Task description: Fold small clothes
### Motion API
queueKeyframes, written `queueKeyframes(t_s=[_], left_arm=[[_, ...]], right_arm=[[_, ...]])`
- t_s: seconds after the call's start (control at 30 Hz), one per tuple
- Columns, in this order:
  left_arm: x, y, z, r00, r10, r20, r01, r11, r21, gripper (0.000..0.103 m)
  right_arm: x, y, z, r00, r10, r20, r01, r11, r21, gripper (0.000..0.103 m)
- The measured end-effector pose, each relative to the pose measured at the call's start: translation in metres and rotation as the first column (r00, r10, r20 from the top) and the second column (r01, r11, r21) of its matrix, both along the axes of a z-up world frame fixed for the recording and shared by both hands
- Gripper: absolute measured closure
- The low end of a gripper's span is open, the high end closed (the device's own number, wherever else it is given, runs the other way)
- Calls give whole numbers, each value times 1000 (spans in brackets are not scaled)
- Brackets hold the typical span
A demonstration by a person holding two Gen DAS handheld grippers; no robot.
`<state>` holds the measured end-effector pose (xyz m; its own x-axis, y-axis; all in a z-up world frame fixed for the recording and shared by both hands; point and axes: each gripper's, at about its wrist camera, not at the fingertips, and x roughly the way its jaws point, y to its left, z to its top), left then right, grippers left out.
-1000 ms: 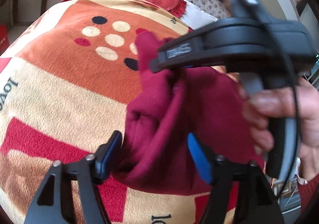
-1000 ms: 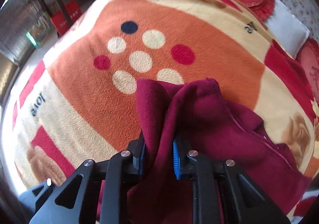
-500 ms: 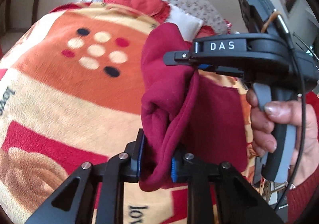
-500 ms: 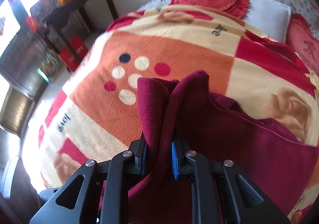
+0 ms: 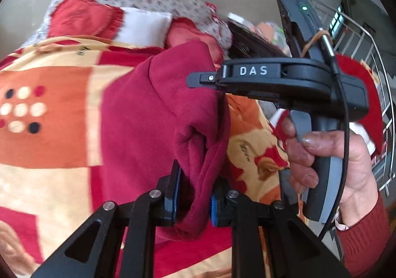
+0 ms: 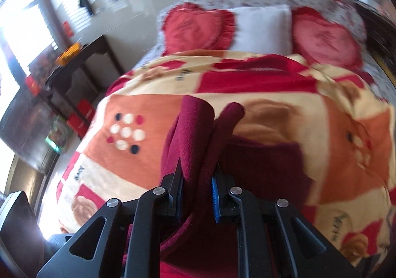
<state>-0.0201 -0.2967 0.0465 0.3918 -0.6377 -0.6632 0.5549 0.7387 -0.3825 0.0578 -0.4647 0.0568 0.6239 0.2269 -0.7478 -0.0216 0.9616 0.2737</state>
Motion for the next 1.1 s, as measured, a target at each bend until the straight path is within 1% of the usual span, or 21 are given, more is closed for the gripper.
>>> queueKeyframes(t_s=[0.03,0.07,0.13,0.17,0.2,0.3,0.4,0.43,0.47,0.53,0.6,0.63,0.67,0.7,0.73,0.8,0.83,0.87,0.93,1.03,1.1], left_arm=[[0,-13,-7,1000,-19,-16,19,1000,11,83],[0,-21,-12,999,-33,-31,34,999,21,80],[-5,-31,-17,997,-62,-52,64,997,44,68],[-6,-32,-18,995,-78,-59,82,995,60,58],[-7,-29,-18,995,-86,-55,90,994,66,51],[-11,-7,-8,996,-84,20,82,992,99,43],[-14,13,-4,994,-15,108,-5,984,180,41],[-10,17,-7,993,4,116,-28,979,203,41],[-4,21,-13,995,20,102,-41,976,215,41],[12,22,-26,997,45,58,-58,971,230,41],[16,21,-40,998,59,35,-67,964,259,41],[15,21,-46,998,64,27,-68,961,269,41],[16,21,-53,998,69,7,-68,958,278,41],[16,22,-58,998,70,-9,-64,958,279,41],[17,22,-64,997,72,-15,-64,957,282,41],[16,19,-72,997,72,-23,-62,955,291,41],[17,15,-75,997,66,-32,-54,955,292,41],[17,13,-78,997,62,-36,-49,953,297,41],[19,7,-82,998,51,-45,-35,951,309,41],[20,9,-82,998,50,-41,-35,951,307,41],[19,10,-82,998,52,-42,-37,951,306,40]], right_arm=[[-3,-15,-9,999,-28,-17,28,1000,13,103],[-6,-25,-16,999,-45,-26,46,999,21,103],[-8,-42,-35,995,-83,-50,85,996,35,103],[-9,-51,-47,992,-104,-66,107,993,41,103],[-9,-58,-57,989,-123,-78,126,991,42,103],[-7,-75,-86,979,-167,-117,178,979,97,103],[-11,-82,-89,977,-178,-113,195,967,161,101],[-12,-82,-88,978,-173,-115,193,963,188,95],[-13,-82,-87,979,-169,-115,190,960,204,88],[-11,-82,-85,979,-172,-108,192,958,213,80],[-5,-77,-85,978,-179,-107,197,963,183,80],[-2,-72,-85,978,-178,-108,192,970,147,85],[1,-66,-80,979,-179,-92,187,979,80,101],[2,-62,-75,982,-177,-72,180,983,44,103],[1,-60,-64,986,-167,-24,167,986,19,103],[-3,-61,-55,985,-171,31,170,985,7,103],[-1,-63,-59,983,-183,27,183,983,-13,103],[3,-65,-69,980,-196,-10,196,980,-41,103],[7,-70,-89,973,-218,-73,216,976,-33,103],[-10,-78,-77,967,-245,-68,247,969,26,97],[-32,-72,-59,974,-220,-47,222,974,46,92]])
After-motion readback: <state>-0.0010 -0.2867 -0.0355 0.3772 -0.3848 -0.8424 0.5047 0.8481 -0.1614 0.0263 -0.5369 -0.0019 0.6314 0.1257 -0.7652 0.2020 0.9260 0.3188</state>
